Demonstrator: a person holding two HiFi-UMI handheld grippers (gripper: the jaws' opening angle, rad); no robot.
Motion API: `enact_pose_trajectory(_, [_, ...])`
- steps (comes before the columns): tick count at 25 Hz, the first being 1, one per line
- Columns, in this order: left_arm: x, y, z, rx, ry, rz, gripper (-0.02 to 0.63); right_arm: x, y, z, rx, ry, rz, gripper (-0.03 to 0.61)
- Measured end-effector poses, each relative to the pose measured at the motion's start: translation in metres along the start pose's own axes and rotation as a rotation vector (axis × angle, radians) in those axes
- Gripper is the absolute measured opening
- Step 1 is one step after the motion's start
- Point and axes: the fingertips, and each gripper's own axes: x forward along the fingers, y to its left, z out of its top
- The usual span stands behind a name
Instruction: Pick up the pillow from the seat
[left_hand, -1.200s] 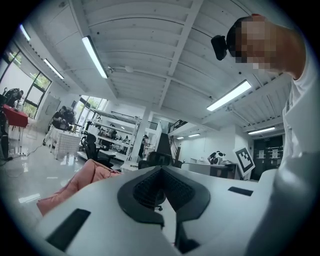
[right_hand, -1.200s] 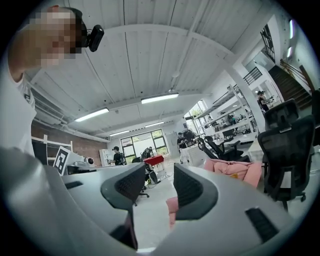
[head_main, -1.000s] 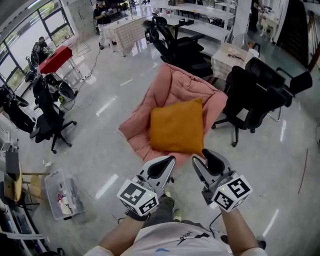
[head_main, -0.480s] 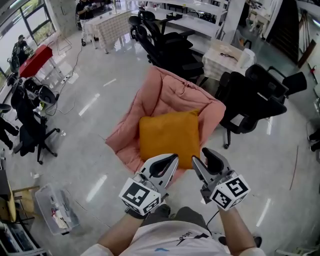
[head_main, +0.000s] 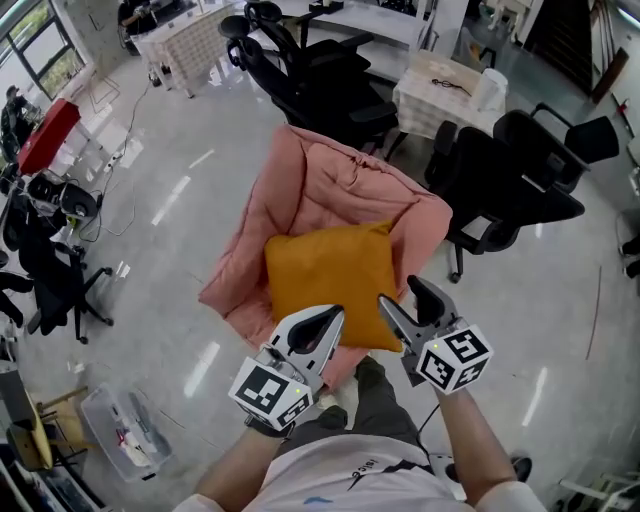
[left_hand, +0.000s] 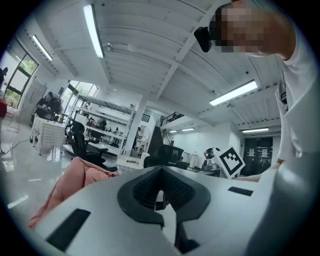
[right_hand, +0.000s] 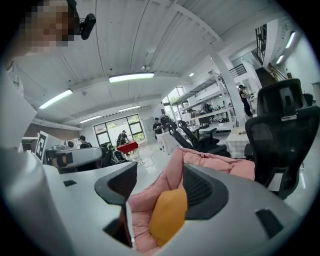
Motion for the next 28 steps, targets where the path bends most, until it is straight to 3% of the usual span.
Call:
enact_pose_trajectory(14, [0.122, 0.077, -0.028, -0.043, 0.118, 0.127, 0.011, 0.149, -0.19, -0.058, 0.221, 0.211, -0.016, 0.32])
enact_pose_trajectory(28, [0.142, 0.126, -0.063, -0.122, 0.194, 0.261, 0.011, 0.231, -0.247, -0.127, 0.419, 0.301, -0.087, 0.348])
